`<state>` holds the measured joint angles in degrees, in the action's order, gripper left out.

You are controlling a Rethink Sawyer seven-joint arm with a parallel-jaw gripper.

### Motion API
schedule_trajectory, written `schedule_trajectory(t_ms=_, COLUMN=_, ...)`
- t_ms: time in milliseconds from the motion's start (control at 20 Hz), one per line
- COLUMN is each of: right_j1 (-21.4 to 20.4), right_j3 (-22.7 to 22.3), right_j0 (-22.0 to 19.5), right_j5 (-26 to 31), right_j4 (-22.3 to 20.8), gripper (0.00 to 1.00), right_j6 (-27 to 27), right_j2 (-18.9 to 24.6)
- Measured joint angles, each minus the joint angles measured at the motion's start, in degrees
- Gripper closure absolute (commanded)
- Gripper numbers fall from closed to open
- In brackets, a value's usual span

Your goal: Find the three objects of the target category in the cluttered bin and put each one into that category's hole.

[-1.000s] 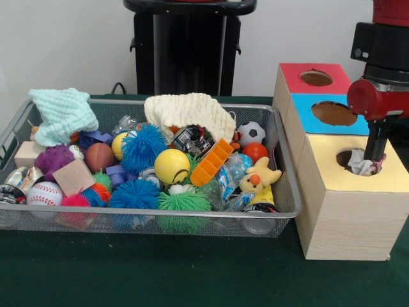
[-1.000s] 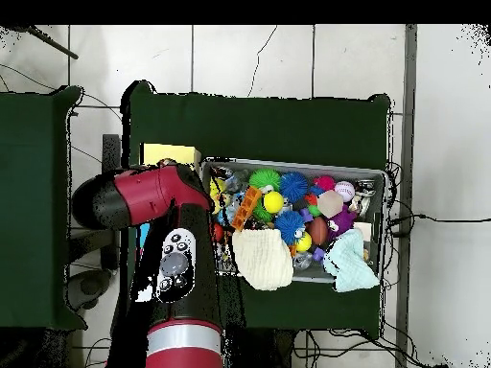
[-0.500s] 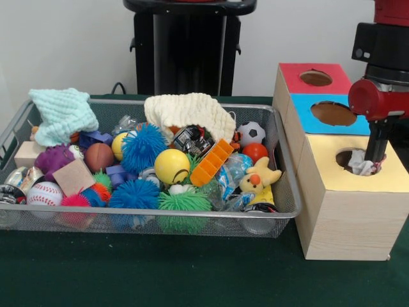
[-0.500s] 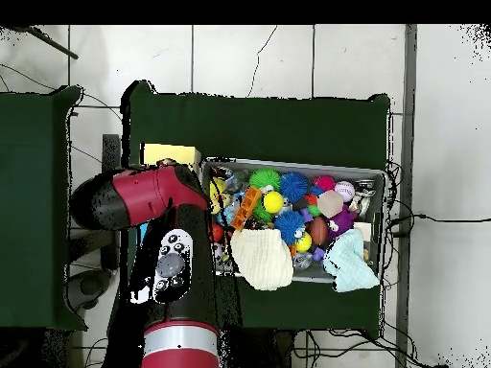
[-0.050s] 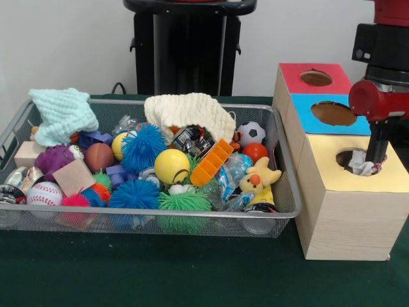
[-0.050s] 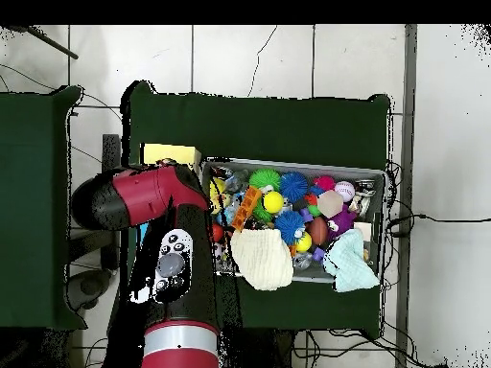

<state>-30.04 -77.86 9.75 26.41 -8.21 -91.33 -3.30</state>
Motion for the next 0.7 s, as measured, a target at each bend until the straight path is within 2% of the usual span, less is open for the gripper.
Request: schedule_trajectory(t_ms=700, right_j1=0.3, right_j3=0.1, right_j0=-1.2, right_j5=-3.3, right_j4=-2.5, gripper=1.0, right_j6=0.0, right_j2=0.5)
